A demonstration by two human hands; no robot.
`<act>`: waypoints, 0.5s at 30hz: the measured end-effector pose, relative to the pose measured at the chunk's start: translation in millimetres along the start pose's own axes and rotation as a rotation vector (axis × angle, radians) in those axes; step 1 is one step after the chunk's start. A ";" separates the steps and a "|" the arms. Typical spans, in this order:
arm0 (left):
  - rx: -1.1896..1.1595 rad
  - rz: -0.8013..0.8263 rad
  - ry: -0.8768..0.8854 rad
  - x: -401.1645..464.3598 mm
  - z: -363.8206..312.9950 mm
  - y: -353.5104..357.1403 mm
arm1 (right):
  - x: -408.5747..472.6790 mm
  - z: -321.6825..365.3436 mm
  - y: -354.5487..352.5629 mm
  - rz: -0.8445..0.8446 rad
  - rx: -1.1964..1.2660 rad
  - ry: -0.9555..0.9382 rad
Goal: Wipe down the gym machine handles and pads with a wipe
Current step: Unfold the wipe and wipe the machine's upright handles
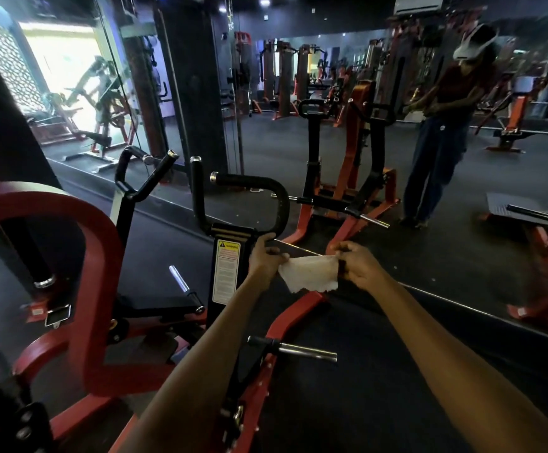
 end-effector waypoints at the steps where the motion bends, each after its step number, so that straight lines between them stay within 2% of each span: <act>1: 0.026 -0.008 0.044 2.0 -2.8 -0.8 | 0.4 -0.1 0.9 0.028 0.058 0.031; 3: 0.073 0.033 0.106 1.4 -8.0 0.8 | -5.4 4.0 5.0 0.133 0.206 0.081; 5: 0.127 0.114 0.157 -0.6 -12.5 3.8 | -10.4 10.6 7.8 0.218 0.219 0.035; 7: 0.272 0.157 0.286 -1.7 -19.9 4.2 | -8.6 14.5 6.6 0.186 0.010 -0.093; 9: 0.482 0.185 0.416 -5.5 -25.6 6.3 | -6.6 22.2 3.3 0.074 -0.306 -0.285; 11: 0.605 0.187 0.458 -5.1 -25.5 6.0 | -8.1 31.9 1.2 0.002 -0.493 -0.442; 13: 0.644 0.175 0.439 -3.3 -25.0 0.0 | -8.2 35.4 -1.5 0.021 -0.537 -0.467; 15: 0.509 0.204 0.367 -2.0 -24.0 -5.8 | -10.7 33.2 -3.9 0.146 -0.391 -0.344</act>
Point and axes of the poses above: each hand's wrist, its own x-axis towards the middle knuckle, its own y-axis out of the palm, z = x × y, the point moved 7 cm from there along x, towards the middle knuckle, and after that the axes turned 13 degrees about -z, right-handed, at the moved point
